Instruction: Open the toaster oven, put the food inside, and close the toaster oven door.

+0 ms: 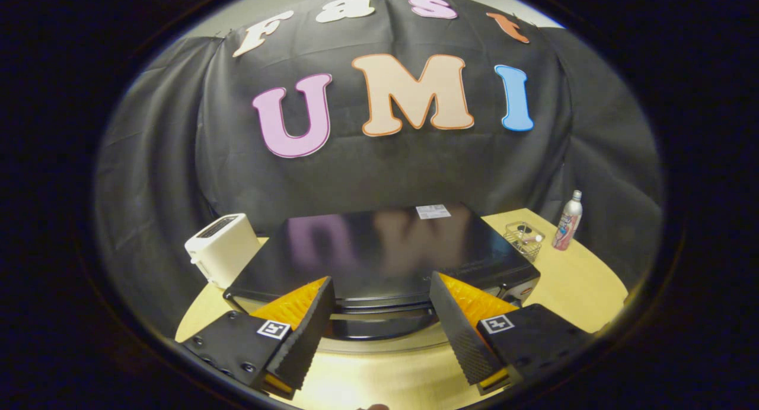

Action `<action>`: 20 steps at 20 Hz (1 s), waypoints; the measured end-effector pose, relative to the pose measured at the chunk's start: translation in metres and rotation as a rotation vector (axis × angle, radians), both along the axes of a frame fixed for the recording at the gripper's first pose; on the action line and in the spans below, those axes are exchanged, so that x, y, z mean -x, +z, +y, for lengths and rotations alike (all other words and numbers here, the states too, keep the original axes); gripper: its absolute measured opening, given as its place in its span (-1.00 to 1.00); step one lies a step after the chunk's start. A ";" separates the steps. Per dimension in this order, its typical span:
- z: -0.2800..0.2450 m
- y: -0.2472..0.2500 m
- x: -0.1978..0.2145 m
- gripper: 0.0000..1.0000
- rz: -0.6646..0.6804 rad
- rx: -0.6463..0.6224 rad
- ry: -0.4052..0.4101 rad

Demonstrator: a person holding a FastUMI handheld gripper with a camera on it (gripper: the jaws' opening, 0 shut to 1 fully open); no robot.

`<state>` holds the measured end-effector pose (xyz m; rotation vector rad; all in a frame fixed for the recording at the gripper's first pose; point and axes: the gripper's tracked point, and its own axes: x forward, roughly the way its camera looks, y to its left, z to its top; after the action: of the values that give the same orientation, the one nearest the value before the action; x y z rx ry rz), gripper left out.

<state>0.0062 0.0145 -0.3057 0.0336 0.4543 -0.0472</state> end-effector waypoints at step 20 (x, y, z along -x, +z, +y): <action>-0.004 -0.003 0.057 1.00 0.010 0.035 -0.003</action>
<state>-0.0504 0.0105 -0.3090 -0.0003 0.4632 -0.0578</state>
